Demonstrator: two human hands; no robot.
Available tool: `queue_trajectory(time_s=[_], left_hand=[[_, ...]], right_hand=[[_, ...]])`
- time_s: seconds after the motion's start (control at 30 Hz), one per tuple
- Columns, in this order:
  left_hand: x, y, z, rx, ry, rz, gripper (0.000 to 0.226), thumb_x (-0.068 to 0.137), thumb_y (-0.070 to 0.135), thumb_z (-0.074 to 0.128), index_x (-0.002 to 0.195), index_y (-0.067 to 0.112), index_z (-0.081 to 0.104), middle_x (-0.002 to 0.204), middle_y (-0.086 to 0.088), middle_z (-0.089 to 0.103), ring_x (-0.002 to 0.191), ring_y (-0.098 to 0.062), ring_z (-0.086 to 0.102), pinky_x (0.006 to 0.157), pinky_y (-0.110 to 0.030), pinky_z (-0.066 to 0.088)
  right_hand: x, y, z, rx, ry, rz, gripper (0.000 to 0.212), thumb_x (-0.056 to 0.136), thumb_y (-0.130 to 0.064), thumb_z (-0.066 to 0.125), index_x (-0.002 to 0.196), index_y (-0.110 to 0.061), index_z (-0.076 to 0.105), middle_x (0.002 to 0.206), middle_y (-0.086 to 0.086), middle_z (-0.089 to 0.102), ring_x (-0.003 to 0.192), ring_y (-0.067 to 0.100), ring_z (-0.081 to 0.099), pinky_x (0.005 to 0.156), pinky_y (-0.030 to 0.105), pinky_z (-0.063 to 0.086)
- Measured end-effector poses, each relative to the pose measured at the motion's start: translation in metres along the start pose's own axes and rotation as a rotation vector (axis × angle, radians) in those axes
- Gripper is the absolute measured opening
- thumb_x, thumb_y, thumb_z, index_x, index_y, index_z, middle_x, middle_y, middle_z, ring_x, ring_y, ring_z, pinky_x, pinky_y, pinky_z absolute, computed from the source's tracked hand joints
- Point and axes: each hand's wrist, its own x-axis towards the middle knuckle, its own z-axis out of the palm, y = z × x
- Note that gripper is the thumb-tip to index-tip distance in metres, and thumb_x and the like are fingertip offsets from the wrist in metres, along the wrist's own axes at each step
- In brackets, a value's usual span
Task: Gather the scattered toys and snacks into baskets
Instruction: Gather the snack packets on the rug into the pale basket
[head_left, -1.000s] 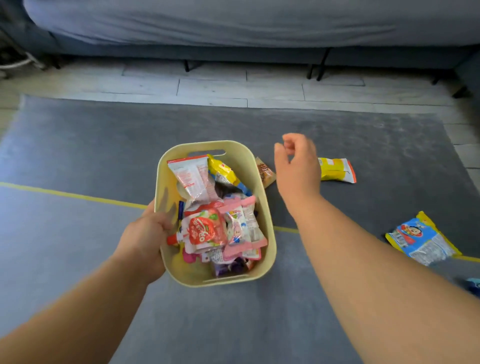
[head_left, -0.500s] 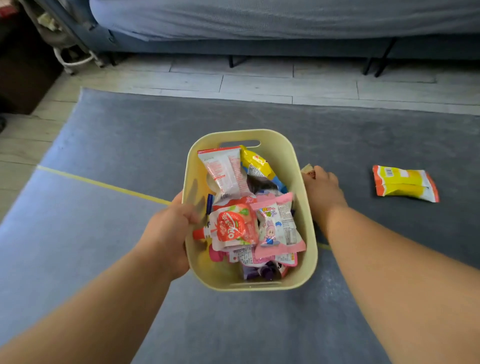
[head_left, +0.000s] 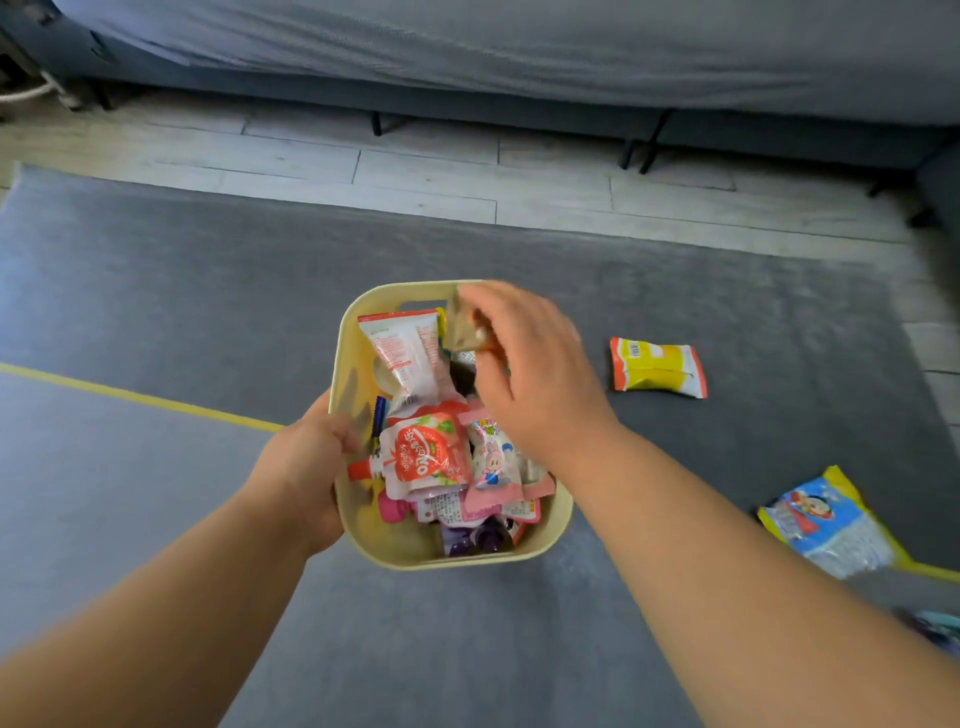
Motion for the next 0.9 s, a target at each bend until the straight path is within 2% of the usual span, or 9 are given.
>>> queue_trajectory(time_s=[0.1,0.3,0.4,0.53,0.63,0.7,0.77,0.83,0.9], left_hand=[[-0.001,-0.005,0.017,0.008,-0.037,0.012,0.051,0.081,-0.005,0.034,0.101,0.024,0.071,0.105,-0.019,0.072,0.095,-0.042,0.069,0.073,-0.055,0.059],[0.003,-0.015,0.043,0.021,-0.087,0.020,0.064,0.076,-0.008,0.029,0.117,0.025,0.067,0.099,-0.015,0.075,0.086,-0.038,0.073,0.066,-0.052,0.059],[0.004,-0.021,0.052,0.045,-0.075,0.013,0.061,0.078,-0.007,0.031,0.114,0.024,0.068,0.097,-0.015,0.075,0.087,-0.039,0.072,0.064,-0.050,0.059],[0.002,-0.024,0.063,0.074,-0.094,-0.003,0.053,0.078,-0.008,0.032,0.102,0.022,0.070,0.088,-0.013,0.076,0.072,-0.035,0.073,0.054,-0.046,0.059],[0.003,-0.024,0.066,0.132,-0.093,0.007,0.058,0.074,-0.007,0.034,0.107,0.024,0.071,0.101,-0.018,0.074,0.084,-0.040,0.071,0.067,-0.054,0.060],[0.004,-0.025,0.068,0.163,-0.063,0.007,0.056,0.074,-0.005,0.035,0.104,0.025,0.071,0.105,-0.020,0.073,0.090,-0.041,0.070,0.078,-0.061,0.056],[0.005,-0.024,0.068,0.188,-0.049,0.001,0.054,0.074,-0.004,0.036,0.102,0.026,0.071,0.102,-0.018,0.074,0.092,-0.041,0.071,0.082,-0.065,0.054],[0.007,-0.025,0.069,0.189,-0.057,-0.001,0.053,0.075,-0.004,0.036,0.101,0.026,0.071,0.102,-0.018,0.074,0.093,-0.041,0.071,0.082,-0.065,0.054],[0.008,-0.024,0.069,0.188,-0.075,-0.008,0.053,0.077,-0.004,0.035,0.102,0.026,0.070,0.104,-0.019,0.073,0.097,-0.043,0.069,0.083,-0.064,0.054]], right_hand=[[-0.020,0.008,-0.001,-0.191,-0.217,-0.075,0.051,0.082,-0.011,0.052,0.131,-0.025,0.052,0.138,-0.006,0.049,0.130,0.018,0.041,0.112,0.047,0.021],[-0.034,0.032,-0.019,-0.336,-0.452,0.041,0.052,0.092,-0.036,0.046,0.142,-0.034,0.036,0.156,-0.011,0.024,0.146,0.015,0.012,0.115,0.051,-0.004],[-0.046,0.041,-0.025,-0.397,-0.534,-0.006,0.054,0.097,-0.045,0.036,0.148,-0.035,0.021,0.160,-0.011,0.008,0.147,0.014,0.001,0.115,0.052,-0.007],[-0.056,0.050,-0.028,-0.465,-0.615,0.040,0.063,0.092,-0.062,0.018,0.150,-0.038,0.005,0.160,-0.012,-0.007,0.147,0.016,-0.008,0.114,0.055,-0.007],[-0.046,0.055,-0.033,-0.270,-0.444,0.025,0.062,0.093,-0.059,0.017,0.148,-0.032,0.024,0.160,-0.007,0.011,0.147,0.015,0.006,0.114,0.052,-0.001],[-0.036,0.066,-0.040,-0.035,-0.101,0.124,0.051,0.097,-0.045,0.029,0.140,-0.021,0.043,0.149,-0.001,0.039,0.138,0.016,0.032,0.113,0.044,0.016],[-0.027,0.089,-0.044,0.090,0.171,0.311,0.040,0.099,-0.029,0.038,0.134,-0.015,0.049,0.138,0.002,0.051,0.128,0.018,0.045,0.105,0.032,0.030],[-0.021,0.122,-0.042,-0.020,0.119,0.484,0.039,0.098,-0.019,0.041,0.137,-0.014,0.045,0.142,0.004,0.046,0.130,0.020,0.042,0.103,0.030,0.029],[-0.022,0.156,-0.033,-0.203,-0.102,0.567,0.048,0.097,-0.017,0.042,0.144,-0.018,0.035,0.153,0.005,0.031,0.140,0.022,0.029,0.110,0.036,0.024]])
